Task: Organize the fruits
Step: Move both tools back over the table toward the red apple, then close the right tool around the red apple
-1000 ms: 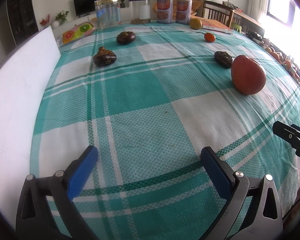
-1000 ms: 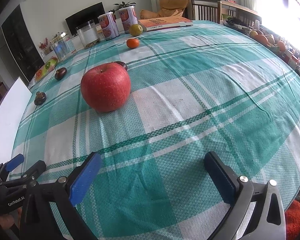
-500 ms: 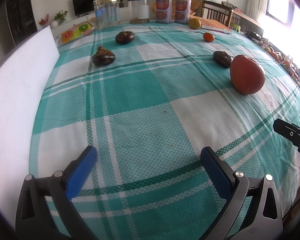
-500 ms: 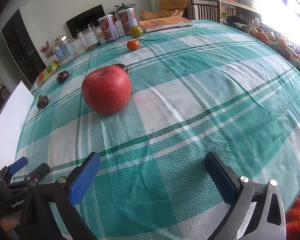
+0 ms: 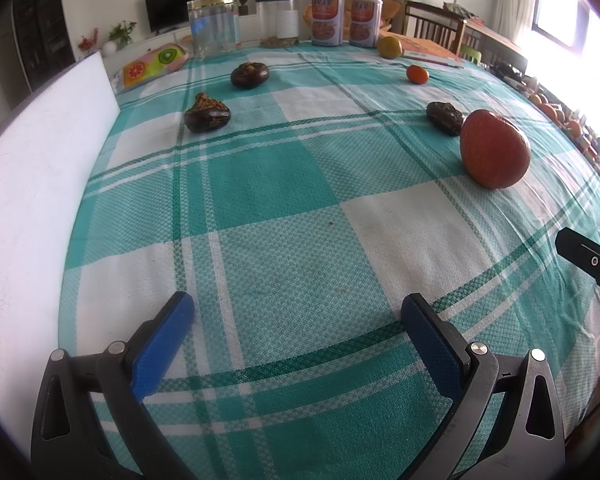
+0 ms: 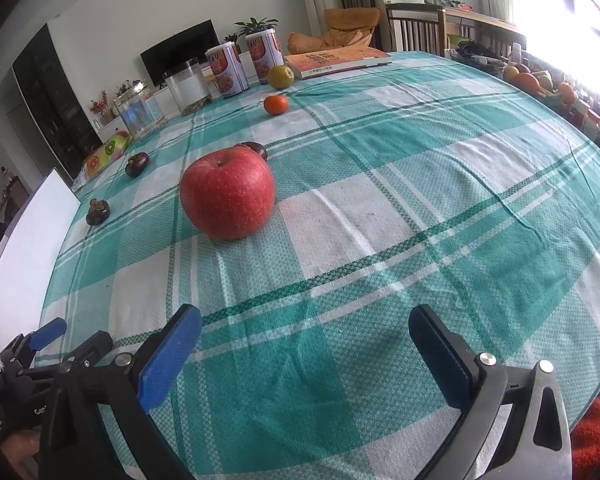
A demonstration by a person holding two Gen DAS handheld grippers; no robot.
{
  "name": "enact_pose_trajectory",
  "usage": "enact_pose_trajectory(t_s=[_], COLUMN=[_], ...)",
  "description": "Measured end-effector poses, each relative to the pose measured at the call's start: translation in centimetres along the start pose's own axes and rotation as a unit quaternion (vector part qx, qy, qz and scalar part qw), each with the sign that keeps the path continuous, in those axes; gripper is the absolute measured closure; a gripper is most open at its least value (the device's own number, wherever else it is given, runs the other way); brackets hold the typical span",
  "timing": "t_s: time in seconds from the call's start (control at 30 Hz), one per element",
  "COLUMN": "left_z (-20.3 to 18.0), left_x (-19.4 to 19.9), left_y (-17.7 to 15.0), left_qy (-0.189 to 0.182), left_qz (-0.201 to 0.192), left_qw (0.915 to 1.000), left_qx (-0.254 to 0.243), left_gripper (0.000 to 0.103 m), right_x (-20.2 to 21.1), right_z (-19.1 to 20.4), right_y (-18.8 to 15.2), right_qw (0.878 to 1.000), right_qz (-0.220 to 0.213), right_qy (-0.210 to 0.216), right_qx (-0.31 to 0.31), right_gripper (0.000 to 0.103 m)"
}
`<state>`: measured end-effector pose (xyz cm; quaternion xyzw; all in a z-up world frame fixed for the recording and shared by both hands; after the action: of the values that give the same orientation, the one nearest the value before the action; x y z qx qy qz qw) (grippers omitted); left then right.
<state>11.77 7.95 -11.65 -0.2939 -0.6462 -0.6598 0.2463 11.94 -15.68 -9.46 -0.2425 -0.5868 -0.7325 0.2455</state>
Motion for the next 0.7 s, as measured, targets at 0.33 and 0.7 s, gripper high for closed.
enact_pose_trajectory(t_s=[0.33, 0.7], left_z=[0.0, 0.0], left_x=[0.0, 0.0], left_y=[0.0, 0.0], left_qy=[0.000, 0.000], left_qz=[0.000, 0.000], left_qw=[1.0000, 1.0000], left_qx=[0.000, 0.000], left_gripper=[0.000, 0.000], right_x=[-4.3, -7.5], right_z=[4.5, 4.9], right_y=[3.2, 4.7], right_qw=[0.998, 0.997], right_qz=[0.000, 0.034], right_qy=[0.034, 0.045], right_qx=[0.057, 0.047], right_gripper=[0.000, 0.035])
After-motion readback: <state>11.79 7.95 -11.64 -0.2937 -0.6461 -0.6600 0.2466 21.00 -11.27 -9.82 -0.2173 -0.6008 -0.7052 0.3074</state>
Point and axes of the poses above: each gripper's, at about its wrist camera, not at the fingertips, and x roughly against the way its jaws point, z to its left, y to its top, the point moved 1 cm from there along -x, roughly the way its jaws point, and after that the axes turned 9 degrees about -z, right-handed, at the moved point
